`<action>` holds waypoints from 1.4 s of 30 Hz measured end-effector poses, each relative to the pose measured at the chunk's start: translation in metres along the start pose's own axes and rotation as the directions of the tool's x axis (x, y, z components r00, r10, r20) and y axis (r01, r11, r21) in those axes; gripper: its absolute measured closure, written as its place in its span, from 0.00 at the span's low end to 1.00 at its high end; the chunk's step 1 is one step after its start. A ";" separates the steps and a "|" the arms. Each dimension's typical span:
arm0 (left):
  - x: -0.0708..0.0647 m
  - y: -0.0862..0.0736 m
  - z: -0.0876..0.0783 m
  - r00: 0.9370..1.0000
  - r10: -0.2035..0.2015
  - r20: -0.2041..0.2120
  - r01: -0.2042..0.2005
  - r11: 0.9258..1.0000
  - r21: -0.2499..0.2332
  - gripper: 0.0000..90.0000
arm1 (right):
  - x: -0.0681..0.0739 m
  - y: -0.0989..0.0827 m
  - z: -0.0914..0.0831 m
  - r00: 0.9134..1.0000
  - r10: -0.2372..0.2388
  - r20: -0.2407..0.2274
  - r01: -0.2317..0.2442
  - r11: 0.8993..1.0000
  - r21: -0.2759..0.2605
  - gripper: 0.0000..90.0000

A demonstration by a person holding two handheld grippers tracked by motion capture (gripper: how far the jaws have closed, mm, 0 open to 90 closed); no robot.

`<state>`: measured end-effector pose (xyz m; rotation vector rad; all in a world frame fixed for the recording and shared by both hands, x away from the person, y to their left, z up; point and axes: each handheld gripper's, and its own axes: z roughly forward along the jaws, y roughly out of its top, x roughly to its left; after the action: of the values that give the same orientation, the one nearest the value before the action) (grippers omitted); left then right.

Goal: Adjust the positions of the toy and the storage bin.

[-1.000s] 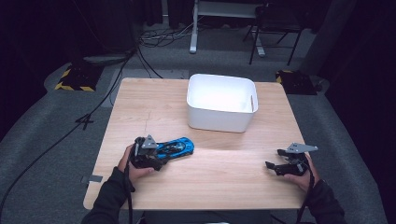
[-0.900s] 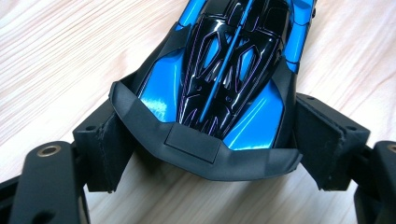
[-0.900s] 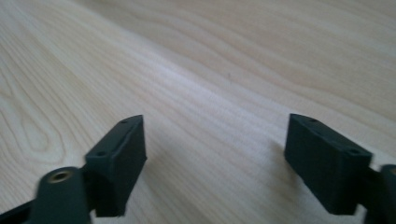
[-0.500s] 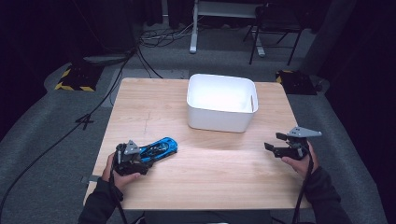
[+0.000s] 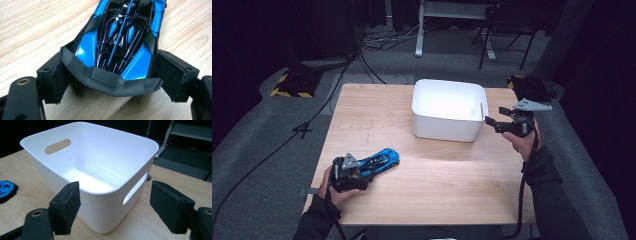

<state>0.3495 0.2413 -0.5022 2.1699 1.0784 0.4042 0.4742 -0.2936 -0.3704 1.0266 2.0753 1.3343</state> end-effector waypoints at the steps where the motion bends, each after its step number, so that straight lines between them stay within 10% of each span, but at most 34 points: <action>1: 0.000 0.000 0.000 1.000 0.005 -0.001 -0.005 1.000 0.001 0.20 | 0.000 0.004 0.002 1.000 -0.001 0.007 0.001 1.000 -0.004 0.28; 12: 0.003 0.005 0.004 0.998 0.051 0.048 -0.051 0.999 -0.008 0.18 | -0.004 0.023 0.038 0.997 0.039 0.059 -0.044 0.996 0.083 0.29; 22: 0.003 0.011 0.009 0.994 0.099 0.049 -0.098 0.995 -0.010 0.22 | -0.015 0.004 0.072 0.991 0.128 0.034 -0.133 0.968 0.212 0.38; 42: -0.002 0.012 0.011 0.997 0.066 0.041 -0.066 0.998 0.000 0.22 | -0.001 -0.003 0.044 0.996 0.087 0.012 -0.087 0.952 0.293 0.41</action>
<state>0.3611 0.2298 -0.5018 2.2098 0.9868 0.3880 0.5051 -0.2704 -0.3921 1.2526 2.3003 1.0856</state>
